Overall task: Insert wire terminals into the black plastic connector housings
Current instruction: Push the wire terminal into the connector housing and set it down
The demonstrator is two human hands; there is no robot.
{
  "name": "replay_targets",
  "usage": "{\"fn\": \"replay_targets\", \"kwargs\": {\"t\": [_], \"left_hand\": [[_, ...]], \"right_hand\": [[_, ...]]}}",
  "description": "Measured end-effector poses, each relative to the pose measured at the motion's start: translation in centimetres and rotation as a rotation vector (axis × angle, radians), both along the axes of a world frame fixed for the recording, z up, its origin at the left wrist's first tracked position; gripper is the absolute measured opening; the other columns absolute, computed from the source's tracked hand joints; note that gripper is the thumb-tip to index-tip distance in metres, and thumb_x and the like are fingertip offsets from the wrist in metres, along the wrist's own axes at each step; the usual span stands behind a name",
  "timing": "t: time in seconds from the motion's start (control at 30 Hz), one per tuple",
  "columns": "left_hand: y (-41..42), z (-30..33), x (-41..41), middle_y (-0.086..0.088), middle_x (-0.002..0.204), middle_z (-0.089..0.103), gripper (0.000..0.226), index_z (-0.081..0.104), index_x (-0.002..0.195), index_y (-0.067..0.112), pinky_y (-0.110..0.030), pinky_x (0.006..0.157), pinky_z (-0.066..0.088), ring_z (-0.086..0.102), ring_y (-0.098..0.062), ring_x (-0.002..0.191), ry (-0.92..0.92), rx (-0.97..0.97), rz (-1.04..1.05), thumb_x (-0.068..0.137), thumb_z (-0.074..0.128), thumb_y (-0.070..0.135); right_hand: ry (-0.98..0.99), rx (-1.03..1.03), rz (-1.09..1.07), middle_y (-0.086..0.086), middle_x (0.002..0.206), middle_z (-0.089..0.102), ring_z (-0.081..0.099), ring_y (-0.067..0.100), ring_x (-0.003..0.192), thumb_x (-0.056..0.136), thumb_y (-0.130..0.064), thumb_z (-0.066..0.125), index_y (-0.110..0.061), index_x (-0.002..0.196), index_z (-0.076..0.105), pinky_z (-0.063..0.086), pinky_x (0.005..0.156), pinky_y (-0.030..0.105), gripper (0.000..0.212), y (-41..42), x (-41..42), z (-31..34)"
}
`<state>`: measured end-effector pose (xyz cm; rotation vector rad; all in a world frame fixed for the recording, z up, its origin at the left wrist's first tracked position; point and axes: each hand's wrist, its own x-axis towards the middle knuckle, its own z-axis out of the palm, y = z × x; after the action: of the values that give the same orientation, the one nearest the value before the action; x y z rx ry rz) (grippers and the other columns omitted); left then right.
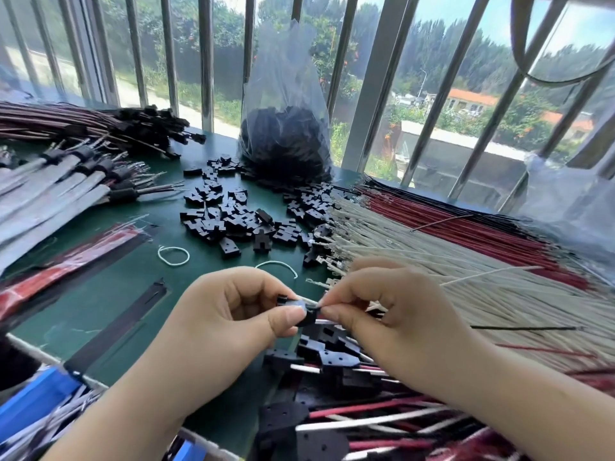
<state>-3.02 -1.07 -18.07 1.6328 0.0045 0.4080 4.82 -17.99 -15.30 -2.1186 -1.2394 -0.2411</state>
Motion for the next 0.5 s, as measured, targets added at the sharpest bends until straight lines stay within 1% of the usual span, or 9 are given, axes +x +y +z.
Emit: {"fn": "replay_targets", "kwargs": {"t": [0.03, 0.1, 0.17, 0.2, 0.27, 0.33, 0.4, 0.43, 0.5], "left_hand": [[0.1, -0.1, 0.1, -0.004, 0.054, 0.065, 0.015, 0.073, 0.069, 0.02, -0.023, 0.059, 0.057, 0.069, -0.019, 0.057, -0.009, -0.006, 0.005, 0.062, 0.083, 0.027], [0.4, -0.4, 0.4, -0.005, 0.048, 0.057, 0.01, 0.071, 0.066, 0.013, -0.027, 0.06, 0.058, 0.058, -0.015, 0.046, -0.005, -0.096, 0.005, 0.066, 0.079, 0.02], [0.8, -0.3, 0.5, -0.007, 0.049, 0.053, 0.01, 0.069, 0.061, 0.007, -0.031, 0.059, 0.058, 0.046, -0.01, 0.039, 0.023, -0.289, -0.005, 0.058, 0.078, 0.006], [1.2, -0.1, 0.6, -0.008, 0.051, 0.055, 0.01, 0.068, 0.058, 0.006, -0.032, 0.058, 0.058, 0.044, -0.009, 0.037, 0.035, -0.389, -0.012, 0.055, 0.077, 0.009], [1.8, 0.6, 0.8, -0.009, 0.054, 0.058, 0.01, 0.067, 0.055, 0.006, -0.034, 0.058, 0.058, 0.042, -0.007, 0.036, 0.051, -0.5, -0.023, 0.062, 0.066, 0.014], [2.3, 1.7, 1.3, -0.008, 0.053, 0.059, 0.011, 0.068, 0.055, 0.006, -0.033, 0.058, 0.059, 0.043, -0.007, 0.035, 0.045, -0.508, -0.018, 0.062, 0.065, 0.014], [2.7, 3.1, 1.9, -0.007, 0.051, 0.06, 0.01, 0.068, 0.053, 0.007, -0.031, 0.056, 0.058, 0.043, -0.006, 0.034, 0.017, -0.485, 0.016, 0.058, 0.067, 0.016], [3.0, 4.0, 2.2, -0.007, 0.05, 0.06, 0.011, 0.068, 0.052, 0.008, -0.03, 0.055, 0.058, 0.043, -0.006, 0.033, -0.005, -0.473, 0.041, 0.058, 0.067, 0.017], [3.9, 5.8, 2.7, -0.004, 0.05, 0.062, 0.014, 0.068, 0.049, 0.01, -0.028, 0.054, 0.057, 0.043, -0.005, 0.033, -0.057, -0.459, 0.094, 0.06, 0.065, 0.017]], "right_hand": [[0.008, 0.018, -0.004, -0.019, 0.064, 0.056, 0.055, -0.003, 0.071, 0.076, -0.021, 0.069, -0.027, 0.072, 0.07, 0.039, 0.066, 0.006, 0.007, 0.1, 0.0, 0.1], [0.017, -0.021, 0.034, -0.016, 0.074, 0.061, 0.057, -0.001, 0.076, 0.082, -0.028, 0.066, -0.03, 0.081, 0.069, 0.042, 0.068, 0.01, 0.004, 0.0, 0.2, 0.5], [0.048, -0.204, 0.092, -0.015, 0.082, 0.06, 0.057, 0.003, 0.079, 0.089, -0.041, 0.057, -0.036, 0.098, 0.061, 0.045, 0.07, 0.018, 0.01, -0.4, 0.7, 0.9], [0.066, -0.31, 0.096, -0.014, 0.081, 0.058, 0.055, 0.005, 0.076, 0.092, -0.045, 0.053, -0.037, 0.099, 0.056, 0.046, 0.069, 0.024, 0.011, -0.8, 1.1, 1.2], [0.108, -0.444, 0.05, -0.01, 0.076, 0.056, 0.053, 0.006, 0.07, 0.095, -0.041, 0.049, -0.03, 0.088, 0.053, 0.047, 0.067, 0.031, 0.014, -1.6, 2.1, 2.0], [0.207, -0.504, 0.015, -0.008, 0.073, 0.057, 0.052, 0.004, 0.067, 0.098, -0.035, 0.045, -0.025, 0.077, 0.052, 0.045, 0.066, 0.025, 0.024, -2.3, 3.1, 3.0], [0.294, -0.602, -0.01, -0.012, 0.074, 0.061, 0.053, 0.001, 0.069, 0.099, -0.038, 0.039, -0.024, 0.078, 0.053, 0.042, 0.069, 0.02, 0.028, -2.6, 3.7, 4.1], [0.317, -0.648, -0.01, -0.015, 0.077, 0.063, 0.054, 0.002, 0.073, 0.099, -0.04, 0.038, -0.026, 0.081, 0.052, 0.043, 0.073, 0.023, 0.027, -2.8, 4.0, 4.6], [0.346, -0.689, -0.008, -0.014, 0.081, 0.068, 0.06, 0.013, 0.081, 0.1, -0.041, 0.036, -0.028, 0.084, 0.051, 0.048, 0.083, 0.036, 0.025, -3.0, 4.4, 5.5]]}}
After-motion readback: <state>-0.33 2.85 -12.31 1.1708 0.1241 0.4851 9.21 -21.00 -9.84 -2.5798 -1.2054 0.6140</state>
